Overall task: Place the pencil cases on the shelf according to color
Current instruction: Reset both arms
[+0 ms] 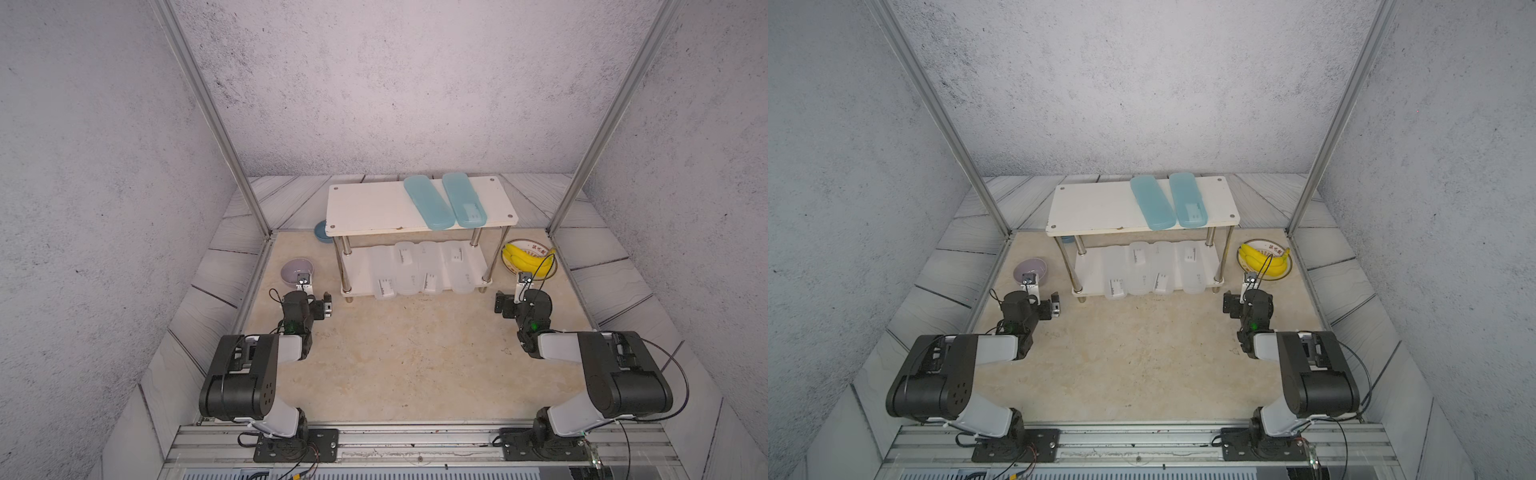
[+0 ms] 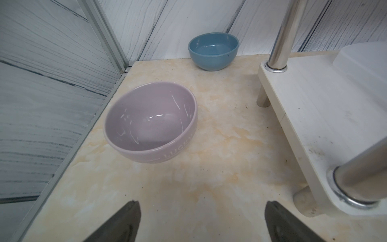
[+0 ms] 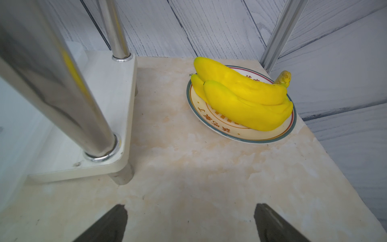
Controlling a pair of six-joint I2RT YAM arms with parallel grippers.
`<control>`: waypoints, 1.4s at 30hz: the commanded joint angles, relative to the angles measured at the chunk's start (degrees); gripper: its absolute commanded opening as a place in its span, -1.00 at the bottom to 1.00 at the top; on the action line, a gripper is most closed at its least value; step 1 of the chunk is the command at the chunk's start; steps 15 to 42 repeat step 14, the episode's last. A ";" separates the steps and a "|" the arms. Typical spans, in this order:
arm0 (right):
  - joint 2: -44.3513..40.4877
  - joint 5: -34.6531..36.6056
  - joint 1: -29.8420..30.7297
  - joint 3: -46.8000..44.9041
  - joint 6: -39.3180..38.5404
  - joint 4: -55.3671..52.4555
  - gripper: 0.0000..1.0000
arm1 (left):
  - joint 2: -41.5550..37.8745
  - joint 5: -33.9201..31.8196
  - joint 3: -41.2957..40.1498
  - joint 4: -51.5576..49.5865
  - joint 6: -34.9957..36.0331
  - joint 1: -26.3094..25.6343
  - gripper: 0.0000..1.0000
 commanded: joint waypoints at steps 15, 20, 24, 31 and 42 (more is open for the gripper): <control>-0.21 0.08 0.03 0.59 0.24 -0.30 1.00 | -0.53 1.73 0.74 -0.74 0.00 1.11 0.98; -0.21 0.08 0.03 0.59 0.24 -0.30 1.00 | -0.53 1.73 0.74 -0.74 0.00 1.11 0.98; -0.21 0.08 0.03 0.59 0.24 -0.30 1.00 | -0.53 1.73 0.74 -0.74 0.00 1.11 0.98; -0.21 0.08 0.03 0.59 0.24 -0.30 1.00 | -0.53 1.73 0.74 -0.74 0.00 1.11 0.98; -0.21 0.08 0.03 0.59 0.24 -0.30 1.00 | -0.53 1.73 0.74 -0.74 0.00 1.11 0.98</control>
